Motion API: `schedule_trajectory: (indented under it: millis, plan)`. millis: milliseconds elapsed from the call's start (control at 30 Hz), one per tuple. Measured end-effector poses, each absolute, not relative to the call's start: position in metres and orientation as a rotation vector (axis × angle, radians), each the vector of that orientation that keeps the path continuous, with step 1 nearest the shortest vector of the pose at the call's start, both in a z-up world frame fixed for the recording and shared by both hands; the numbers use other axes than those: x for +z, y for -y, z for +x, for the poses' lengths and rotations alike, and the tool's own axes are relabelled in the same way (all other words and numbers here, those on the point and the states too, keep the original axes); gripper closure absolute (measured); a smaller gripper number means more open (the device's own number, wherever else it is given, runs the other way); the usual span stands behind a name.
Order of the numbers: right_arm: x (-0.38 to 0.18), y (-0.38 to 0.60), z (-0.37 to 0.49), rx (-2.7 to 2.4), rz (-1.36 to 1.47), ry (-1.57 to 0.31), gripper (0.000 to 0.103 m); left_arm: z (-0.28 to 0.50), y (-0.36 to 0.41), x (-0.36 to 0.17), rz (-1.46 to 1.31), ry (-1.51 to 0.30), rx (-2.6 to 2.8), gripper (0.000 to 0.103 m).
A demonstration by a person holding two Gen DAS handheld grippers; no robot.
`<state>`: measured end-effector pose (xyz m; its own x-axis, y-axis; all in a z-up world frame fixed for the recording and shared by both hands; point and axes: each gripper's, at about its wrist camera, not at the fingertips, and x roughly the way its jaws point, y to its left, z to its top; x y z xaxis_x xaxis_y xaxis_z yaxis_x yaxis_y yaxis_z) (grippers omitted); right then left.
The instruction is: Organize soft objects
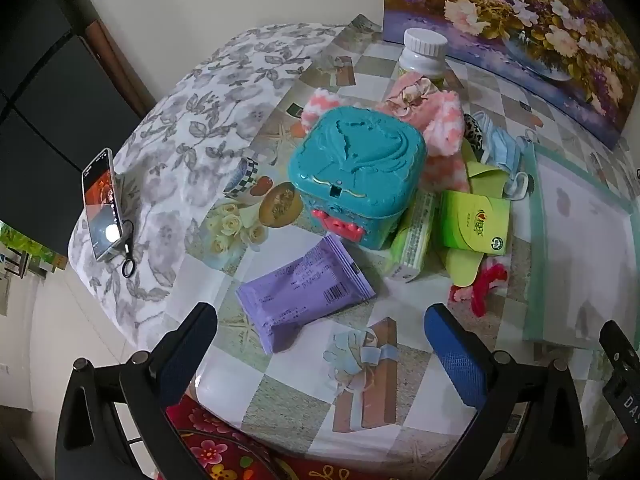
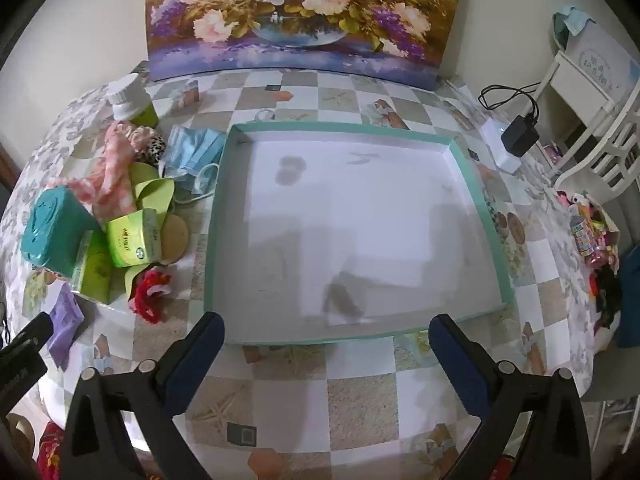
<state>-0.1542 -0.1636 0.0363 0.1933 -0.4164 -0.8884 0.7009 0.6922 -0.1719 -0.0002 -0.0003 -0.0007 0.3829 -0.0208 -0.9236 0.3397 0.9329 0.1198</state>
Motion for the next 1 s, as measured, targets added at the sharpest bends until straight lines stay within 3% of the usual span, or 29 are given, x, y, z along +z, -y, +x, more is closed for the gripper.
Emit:
schedule_trajectory:
  millis: [1000]
  plan:
    - [0.036,0.161,-0.155,-0.751,0.331,-1.156,0.000,0.000,0.006,-0.011,0.320,-1.209,-0.254,0.000]
